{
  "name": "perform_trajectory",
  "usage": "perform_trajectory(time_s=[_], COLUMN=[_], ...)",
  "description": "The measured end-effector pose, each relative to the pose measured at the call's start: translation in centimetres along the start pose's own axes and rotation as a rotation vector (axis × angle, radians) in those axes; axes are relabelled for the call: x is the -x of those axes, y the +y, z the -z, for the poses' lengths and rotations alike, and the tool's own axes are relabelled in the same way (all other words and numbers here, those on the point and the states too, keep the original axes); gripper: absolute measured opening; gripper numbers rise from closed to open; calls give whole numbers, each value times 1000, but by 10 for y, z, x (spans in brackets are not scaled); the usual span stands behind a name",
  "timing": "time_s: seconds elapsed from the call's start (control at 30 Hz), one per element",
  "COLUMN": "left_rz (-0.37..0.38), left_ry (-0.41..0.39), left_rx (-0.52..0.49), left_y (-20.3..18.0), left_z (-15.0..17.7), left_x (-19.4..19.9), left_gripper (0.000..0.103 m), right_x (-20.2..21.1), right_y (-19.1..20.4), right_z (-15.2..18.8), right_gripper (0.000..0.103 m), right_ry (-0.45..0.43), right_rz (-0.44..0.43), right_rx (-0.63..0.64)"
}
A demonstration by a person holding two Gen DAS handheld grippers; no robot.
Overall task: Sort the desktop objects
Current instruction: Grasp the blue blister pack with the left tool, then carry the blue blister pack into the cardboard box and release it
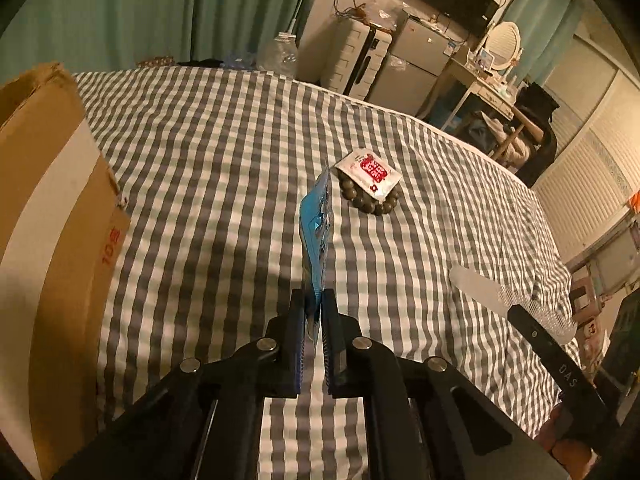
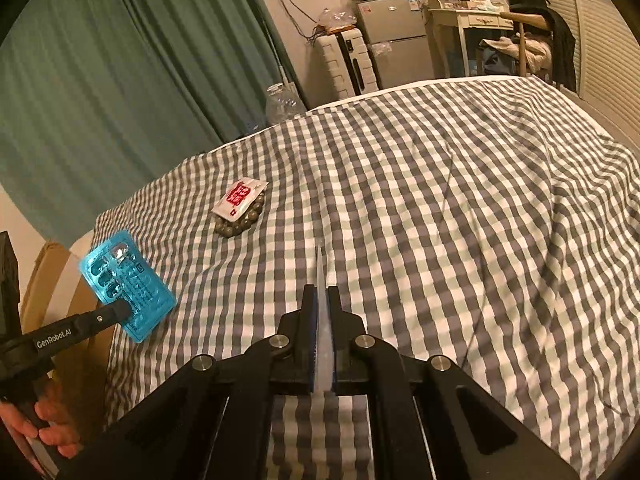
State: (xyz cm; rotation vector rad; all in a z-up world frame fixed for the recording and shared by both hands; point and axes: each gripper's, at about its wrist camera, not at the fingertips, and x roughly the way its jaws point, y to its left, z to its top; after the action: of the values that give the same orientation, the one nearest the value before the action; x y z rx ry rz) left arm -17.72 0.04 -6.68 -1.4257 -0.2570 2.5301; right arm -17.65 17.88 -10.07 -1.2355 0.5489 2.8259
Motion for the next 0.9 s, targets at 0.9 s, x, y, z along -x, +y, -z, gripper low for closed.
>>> perform_trajectory(time_s=[0.9], left_rz=[98], left_ry=[-76], left_rx=[-76], left_y=[-2], left_z=[-27], left_x=[40], left_gripper=[7], right_x=[38], right_y=[51], right_z=[-12], right_gripper=[4], right_ry=[-75], right_rz=[-93], right_rx=[94])
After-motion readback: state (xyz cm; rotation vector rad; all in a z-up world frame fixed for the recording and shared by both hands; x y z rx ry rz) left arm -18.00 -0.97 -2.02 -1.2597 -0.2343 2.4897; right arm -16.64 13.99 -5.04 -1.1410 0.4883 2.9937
